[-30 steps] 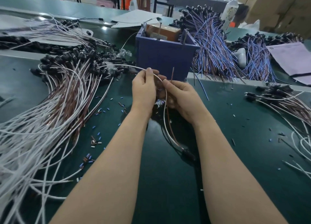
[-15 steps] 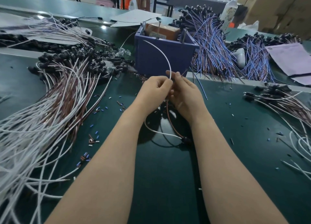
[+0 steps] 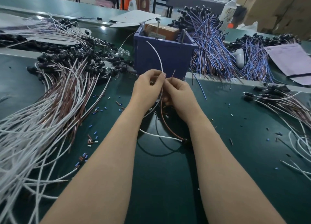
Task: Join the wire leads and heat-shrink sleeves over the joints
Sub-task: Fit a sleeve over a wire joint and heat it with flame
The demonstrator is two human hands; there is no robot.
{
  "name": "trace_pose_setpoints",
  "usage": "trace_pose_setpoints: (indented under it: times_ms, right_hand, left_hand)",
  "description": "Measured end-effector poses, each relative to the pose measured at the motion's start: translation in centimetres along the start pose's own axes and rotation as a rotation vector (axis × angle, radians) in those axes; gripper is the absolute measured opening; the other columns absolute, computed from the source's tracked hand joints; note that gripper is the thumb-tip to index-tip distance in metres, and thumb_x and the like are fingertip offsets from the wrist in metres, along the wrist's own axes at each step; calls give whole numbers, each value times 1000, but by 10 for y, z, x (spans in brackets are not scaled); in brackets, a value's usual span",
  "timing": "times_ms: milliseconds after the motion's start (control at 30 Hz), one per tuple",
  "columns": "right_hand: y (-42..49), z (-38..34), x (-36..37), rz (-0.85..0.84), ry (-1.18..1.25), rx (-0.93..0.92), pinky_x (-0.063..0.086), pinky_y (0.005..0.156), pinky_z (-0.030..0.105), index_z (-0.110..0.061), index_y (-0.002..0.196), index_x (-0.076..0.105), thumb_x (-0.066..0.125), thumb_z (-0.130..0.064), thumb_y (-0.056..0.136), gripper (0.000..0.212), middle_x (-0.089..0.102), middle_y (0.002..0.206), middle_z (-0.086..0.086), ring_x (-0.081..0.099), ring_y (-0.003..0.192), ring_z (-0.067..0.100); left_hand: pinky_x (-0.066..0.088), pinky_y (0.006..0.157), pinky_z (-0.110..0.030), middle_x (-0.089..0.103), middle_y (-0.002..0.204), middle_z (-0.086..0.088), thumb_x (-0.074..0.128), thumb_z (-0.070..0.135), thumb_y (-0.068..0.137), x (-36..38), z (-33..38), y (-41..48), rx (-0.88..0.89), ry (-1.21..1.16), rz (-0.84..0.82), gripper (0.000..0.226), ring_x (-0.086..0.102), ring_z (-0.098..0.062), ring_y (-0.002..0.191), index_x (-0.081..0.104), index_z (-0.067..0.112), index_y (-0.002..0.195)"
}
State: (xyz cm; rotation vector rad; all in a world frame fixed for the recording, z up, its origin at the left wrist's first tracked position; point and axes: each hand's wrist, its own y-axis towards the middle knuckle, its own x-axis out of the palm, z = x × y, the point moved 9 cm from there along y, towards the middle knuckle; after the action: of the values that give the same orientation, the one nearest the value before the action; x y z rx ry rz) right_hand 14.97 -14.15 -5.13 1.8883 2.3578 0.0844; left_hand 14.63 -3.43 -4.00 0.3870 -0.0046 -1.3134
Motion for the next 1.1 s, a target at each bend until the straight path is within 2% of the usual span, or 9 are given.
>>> trace_pose_setpoints:
  times_ms: [100,233,367,533,667,800,967,1033,1100]
  right_hand:
    - [0,0,2,0,7,14,40,39,15,-12,87,58,48,-19,99,18,61,59,-4,49,39,5]
    - [2,6,-4,47,195,78,39,39,17,-12,89,58,40,-26,103,27,65,59,1,47,39,8]
    - [3,10,-11,105,326,130,38,39,16,-9,93,57,37,-29,103,30,62,54,0,48,42,10]
    - [2,15,-3,33,471,220,48,54,16,-4,89,59,49,-1,95,13,61,65,5,55,53,10]
    - [3,14,-2,48,276,209,38,50,17,-5,85,59,52,0,93,12,57,70,7,46,53,10]
    - [0,5,-14,62,-252,234,39,41,16,-13,81,58,60,-17,92,12,57,67,3,46,41,5]
    - [-23,-10,5,-316,-847,272,38,37,13,-15,69,62,70,-45,79,32,59,55,-6,45,43,8]
    - [-32,-9,14,-429,-1072,277,41,41,15,-14,66,64,70,-47,78,36,60,55,-6,48,44,10]
    - [-37,-8,25,-483,-1175,274,46,53,22,-13,63,63,69,-41,79,32,60,55,-5,51,49,12]
  left_hand:
    - [55,82,-45,65,79,0,56,16,94,-3,5,-1,17,-71,15,11,61,-18,76,64,17,87]
    - [53,58,-23,60,68,-1,52,10,96,-7,14,-6,17,-292,7,13,61,-5,61,61,12,87]
    - [48,54,-16,54,63,-4,50,9,97,-5,18,-7,25,-315,-19,13,53,-4,53,61,7,90]
    - [43,54,-12,51,54,5,49,7,96,-10,4,-2,-31,-213,52,20,49,2,48,61,10,80]
    - [46,58,-10,53,50,9,51,7,94,-7,-7,0,-83,-143,40,20,52,4,47,62,10,78]
    - [42,57,-14,53,57,3,50,9,94,-10,-14,3,-133,-113,64,16,48,4,44,62,8,84]
    - [37,56,-20,52,58,3,49,11,95,-12,-18,4,-186,-149,81,21,45,4,41,58,15,77]
    - [36,54,-20,52,58,3,49,11,95,-12,-17,2,-184,-159,82,21,45,4,40,58,15,76]
    - [34,52,-19,51,58,2,49,9,94,-12,-16,2,-187,-173,82,23,43,4,38,58,16,75]
